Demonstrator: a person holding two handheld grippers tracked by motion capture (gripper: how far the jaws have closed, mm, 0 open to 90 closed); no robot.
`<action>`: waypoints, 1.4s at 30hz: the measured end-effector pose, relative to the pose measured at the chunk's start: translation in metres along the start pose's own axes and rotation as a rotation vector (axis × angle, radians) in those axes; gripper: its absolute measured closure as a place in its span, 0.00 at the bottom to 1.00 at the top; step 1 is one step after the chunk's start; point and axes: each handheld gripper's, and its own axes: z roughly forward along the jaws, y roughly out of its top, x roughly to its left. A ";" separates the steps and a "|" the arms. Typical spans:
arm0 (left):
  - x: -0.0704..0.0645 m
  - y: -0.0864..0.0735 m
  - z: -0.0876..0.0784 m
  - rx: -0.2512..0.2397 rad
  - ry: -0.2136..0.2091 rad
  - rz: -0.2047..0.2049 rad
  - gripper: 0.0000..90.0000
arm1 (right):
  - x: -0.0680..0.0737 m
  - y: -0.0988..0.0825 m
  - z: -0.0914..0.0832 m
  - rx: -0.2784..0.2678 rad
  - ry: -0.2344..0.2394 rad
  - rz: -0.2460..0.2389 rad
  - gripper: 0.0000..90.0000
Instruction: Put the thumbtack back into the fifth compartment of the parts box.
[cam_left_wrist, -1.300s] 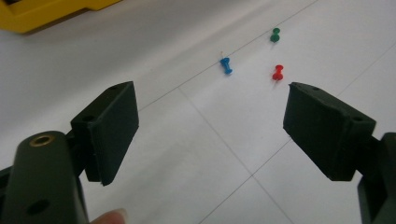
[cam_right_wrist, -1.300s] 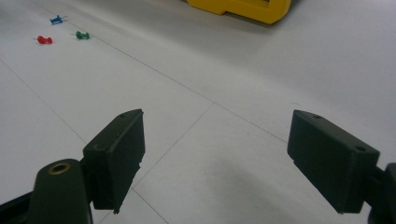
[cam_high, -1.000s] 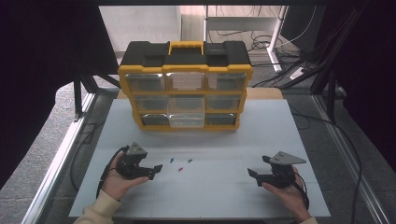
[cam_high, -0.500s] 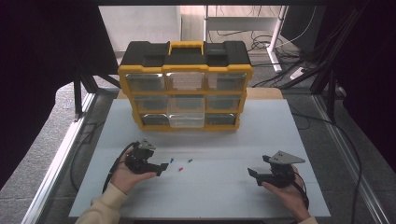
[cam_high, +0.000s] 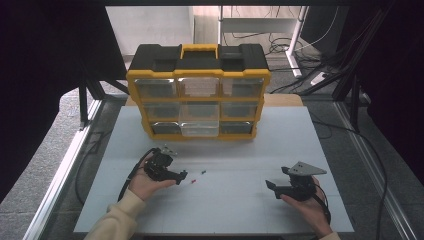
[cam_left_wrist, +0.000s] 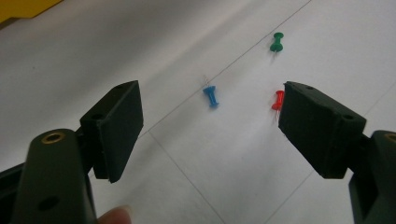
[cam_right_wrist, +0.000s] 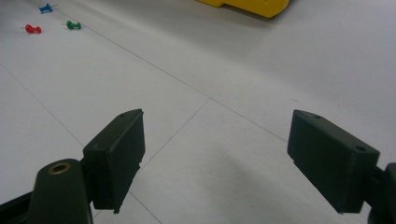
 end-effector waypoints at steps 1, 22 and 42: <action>0.000 0.001 0.001 0.002 0.001 0.001 0.25 | 0.000 0.000 0.000 0.000 -0.001 0.001 0.21; 0.002 0.010 0.021 0.053 0.040 0.025 0.27 | -0.001 -0.001 0.000 -0.002 -0.005 0.002 0.21; 0.000 0.010 0.034 0.083 0.031 0.044 0.53 | -0.001 -0.001 -0.002 -0.006 -0.025 -0.003 0.21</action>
